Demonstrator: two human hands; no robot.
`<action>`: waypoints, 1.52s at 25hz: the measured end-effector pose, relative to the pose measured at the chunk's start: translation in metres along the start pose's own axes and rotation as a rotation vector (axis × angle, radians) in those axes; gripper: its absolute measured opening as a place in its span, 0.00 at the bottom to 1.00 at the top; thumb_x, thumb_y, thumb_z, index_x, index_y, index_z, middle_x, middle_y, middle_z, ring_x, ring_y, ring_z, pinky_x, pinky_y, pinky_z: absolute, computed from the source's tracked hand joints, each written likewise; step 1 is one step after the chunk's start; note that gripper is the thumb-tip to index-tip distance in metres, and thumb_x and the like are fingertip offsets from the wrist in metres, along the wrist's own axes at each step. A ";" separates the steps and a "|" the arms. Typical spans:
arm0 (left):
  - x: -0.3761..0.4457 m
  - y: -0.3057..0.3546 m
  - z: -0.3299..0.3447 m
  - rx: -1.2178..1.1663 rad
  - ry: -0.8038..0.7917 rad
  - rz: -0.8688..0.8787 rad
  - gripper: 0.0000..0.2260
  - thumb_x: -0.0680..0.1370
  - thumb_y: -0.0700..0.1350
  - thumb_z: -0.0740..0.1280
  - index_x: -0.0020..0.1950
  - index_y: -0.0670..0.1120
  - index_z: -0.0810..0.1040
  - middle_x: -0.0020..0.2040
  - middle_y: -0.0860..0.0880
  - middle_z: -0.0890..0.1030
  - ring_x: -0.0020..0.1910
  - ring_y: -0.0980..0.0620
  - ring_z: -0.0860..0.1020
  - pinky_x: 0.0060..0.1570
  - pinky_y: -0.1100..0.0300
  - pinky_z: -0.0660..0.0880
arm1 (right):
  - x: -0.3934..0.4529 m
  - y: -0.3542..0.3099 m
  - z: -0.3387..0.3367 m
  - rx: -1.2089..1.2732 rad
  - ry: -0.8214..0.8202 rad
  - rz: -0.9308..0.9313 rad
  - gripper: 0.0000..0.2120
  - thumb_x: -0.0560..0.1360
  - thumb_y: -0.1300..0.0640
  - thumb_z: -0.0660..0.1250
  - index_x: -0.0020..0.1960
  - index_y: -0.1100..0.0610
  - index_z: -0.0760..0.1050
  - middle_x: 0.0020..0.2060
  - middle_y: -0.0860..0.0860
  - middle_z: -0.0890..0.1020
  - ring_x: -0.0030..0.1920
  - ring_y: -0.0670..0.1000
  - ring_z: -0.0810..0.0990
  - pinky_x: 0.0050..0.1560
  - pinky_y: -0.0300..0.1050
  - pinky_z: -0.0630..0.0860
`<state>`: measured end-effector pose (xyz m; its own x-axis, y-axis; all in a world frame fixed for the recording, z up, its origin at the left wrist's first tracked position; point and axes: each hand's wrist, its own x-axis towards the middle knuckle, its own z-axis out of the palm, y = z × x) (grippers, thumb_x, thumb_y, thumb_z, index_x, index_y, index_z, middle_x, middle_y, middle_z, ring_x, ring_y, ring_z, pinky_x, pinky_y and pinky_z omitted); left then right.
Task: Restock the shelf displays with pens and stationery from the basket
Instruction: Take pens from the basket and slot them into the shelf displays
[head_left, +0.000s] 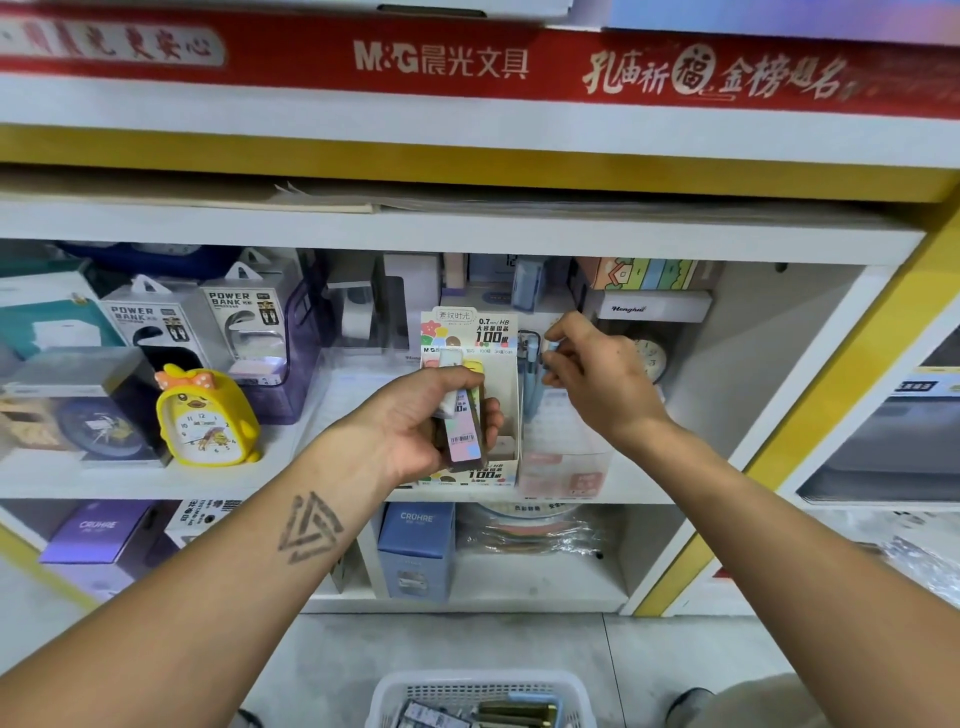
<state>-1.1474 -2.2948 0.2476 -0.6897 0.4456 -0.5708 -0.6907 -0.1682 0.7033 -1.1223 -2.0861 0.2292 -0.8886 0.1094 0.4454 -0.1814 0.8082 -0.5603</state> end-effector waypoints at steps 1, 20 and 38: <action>0.000 0.000 -0.001 0.001 -0.004 -0.003 0.10 0.76 0.40 0.70 0.56 0.41 0.79 0.40 0.40 0.83 0.34 0.44 0.82 0.33 0.54 0.80 | 0.000 0.000 0.002 0.008 0.000 -0.001 0.02 0.82 0.60 0.63 0.53 0.54 0.72 0.40 0.50 0.83 0.37 0.36 0.82 0.42 0.46 0.83; -0.008 -0.006 0.005 0.333 -0.115 0.114 0.06 0.74 0.31 0.69 0.43 0.41 0.77 0.32 0.43 0.77 0.27 0.49 0.74 0.27 0.61 0.74 | 0.002 -0.047 0.005 0.445 -0.204 0.178 0.09 0.75 0.49 0.73 0.52 0.51 0.84 0.43 0.50 0.85 0.42 0.45 0.80 0.42 0.39 0.77; -0.029 0.011 -0.041 0.231 0.035 0.240 0.08 0.69 0.30 0.75 0.42 0.42 0.81 0.36 0.42 0.81 0.25 0.53 0.72 0.24 0.64 0.71 | -0.002 -0.071 0.033 0.782 -0.287 0.297 0.08 0.72 0.63 0.76 0.47 0.61 0.78 0.32 0.58 0.84 0.29 0.52 0.80 0.35 0.45 0.79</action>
<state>-1.1437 -2.3455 0.2552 -0.8365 0.3861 -0.3889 -0.4433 -0.0594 0.8944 -1.1219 -2.1626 0.2449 -0.9972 0.0174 0.0723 -0.0694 0.1304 -0.9890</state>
